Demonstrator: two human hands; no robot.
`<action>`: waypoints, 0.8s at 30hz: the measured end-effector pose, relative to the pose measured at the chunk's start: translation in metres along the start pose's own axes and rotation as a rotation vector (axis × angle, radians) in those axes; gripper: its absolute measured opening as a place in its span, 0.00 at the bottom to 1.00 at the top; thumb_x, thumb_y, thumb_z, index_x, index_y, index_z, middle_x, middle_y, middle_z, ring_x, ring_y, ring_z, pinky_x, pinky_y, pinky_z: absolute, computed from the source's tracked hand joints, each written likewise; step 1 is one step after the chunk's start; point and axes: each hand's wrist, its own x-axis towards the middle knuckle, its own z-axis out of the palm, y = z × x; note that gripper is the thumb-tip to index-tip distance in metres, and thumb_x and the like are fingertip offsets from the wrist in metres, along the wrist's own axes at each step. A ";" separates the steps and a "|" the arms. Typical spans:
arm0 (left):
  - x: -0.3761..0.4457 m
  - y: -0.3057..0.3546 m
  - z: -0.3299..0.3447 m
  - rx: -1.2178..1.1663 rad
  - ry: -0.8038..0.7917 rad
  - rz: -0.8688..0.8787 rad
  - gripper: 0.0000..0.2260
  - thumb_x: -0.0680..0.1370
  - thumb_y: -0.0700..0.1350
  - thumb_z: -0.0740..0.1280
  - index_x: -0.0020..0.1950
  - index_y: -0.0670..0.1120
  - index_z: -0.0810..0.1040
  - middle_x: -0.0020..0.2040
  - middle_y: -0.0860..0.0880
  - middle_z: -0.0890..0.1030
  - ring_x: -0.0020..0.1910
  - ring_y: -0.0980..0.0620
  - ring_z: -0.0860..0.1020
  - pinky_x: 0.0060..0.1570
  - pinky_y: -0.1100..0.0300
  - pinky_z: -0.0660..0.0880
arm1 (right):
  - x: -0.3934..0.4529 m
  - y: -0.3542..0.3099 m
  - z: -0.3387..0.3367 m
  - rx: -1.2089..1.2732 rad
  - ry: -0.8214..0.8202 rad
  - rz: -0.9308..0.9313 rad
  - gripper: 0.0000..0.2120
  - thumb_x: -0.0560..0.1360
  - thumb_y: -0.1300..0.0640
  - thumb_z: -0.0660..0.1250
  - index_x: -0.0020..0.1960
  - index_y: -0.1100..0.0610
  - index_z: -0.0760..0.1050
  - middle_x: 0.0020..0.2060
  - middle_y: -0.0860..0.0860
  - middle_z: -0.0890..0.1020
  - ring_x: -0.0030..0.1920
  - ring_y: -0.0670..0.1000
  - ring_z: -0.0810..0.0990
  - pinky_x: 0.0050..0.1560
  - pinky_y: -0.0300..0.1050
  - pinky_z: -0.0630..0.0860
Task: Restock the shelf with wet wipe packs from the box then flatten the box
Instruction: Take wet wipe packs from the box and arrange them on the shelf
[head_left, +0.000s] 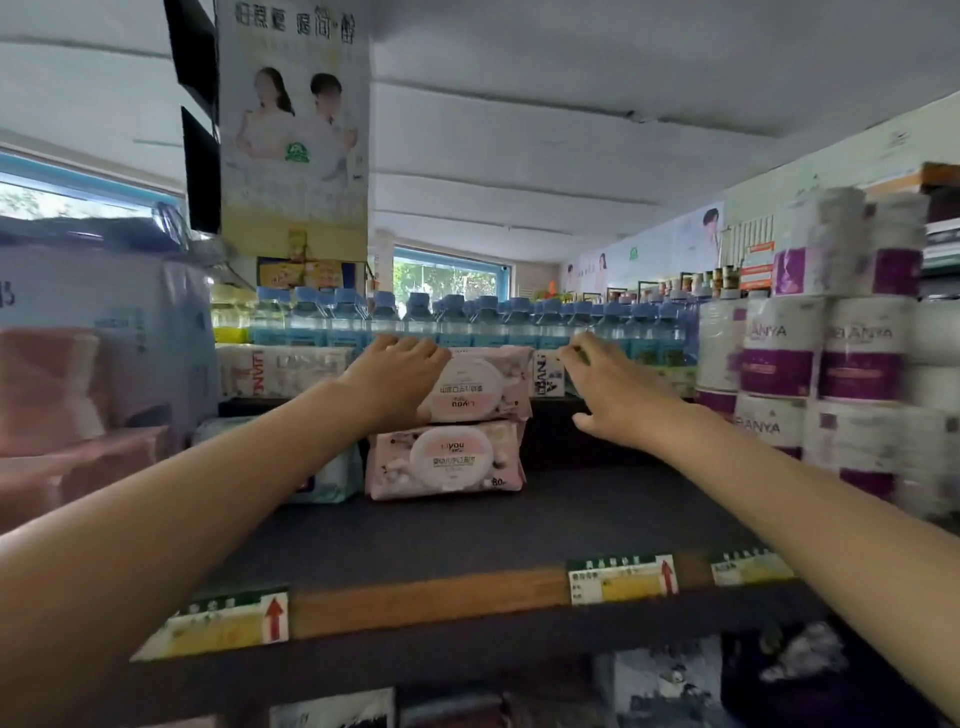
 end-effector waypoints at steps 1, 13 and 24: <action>0.000 0.003 0.000 -0.003 0.008 -0.001 0.29 0.75 0.53 0.63 0.72 0.44 0.57 0.70 0.45 0.66 0.69 0.46 0.66 0.70 0.51 0.60 | -0.002 -0.004 -0.001 -0.010 0.004 0.002 0.28 0.73 0.56 0.67 0.69 0.56 0.58 0.70 0.54 0.57 0.67 0.57 0.63 0.50 0.48 0.78; 0.019 -0.001 0.032 -0.020 -0.140 -0.172 0.37 0.72 0.58 0.66 0.73 0.44 0.53 0.71 0.45 0.61 0.70 0.43 0.62 0.69 0.48 0.60 | 0.055 -0.031 0.029 -0.121 0.080 -0.284 0.41 0.71 0.49 0.69 0.74 0.60 0.49 0.73 0.57 0.55 0.73 0.57 0.56 0.73 0.53 0.58; 0.002 -0.031 0.051 -0.407 -0.316 -0.603 0.32 0.75 0.52 0.64 0.73 0.41 0.54 0.71 0.39 0.60 0.71 0.37 0.59 0.70 0.44 0.60 | 0.114 -0.067 0.066 -0.118 0.109 -0.411 0.45 0.73 0.48 0.66 0.75 0.54 0.37 0.73 0.59 0.54 0.71 0.64 0.56 0.69 0.63 0.56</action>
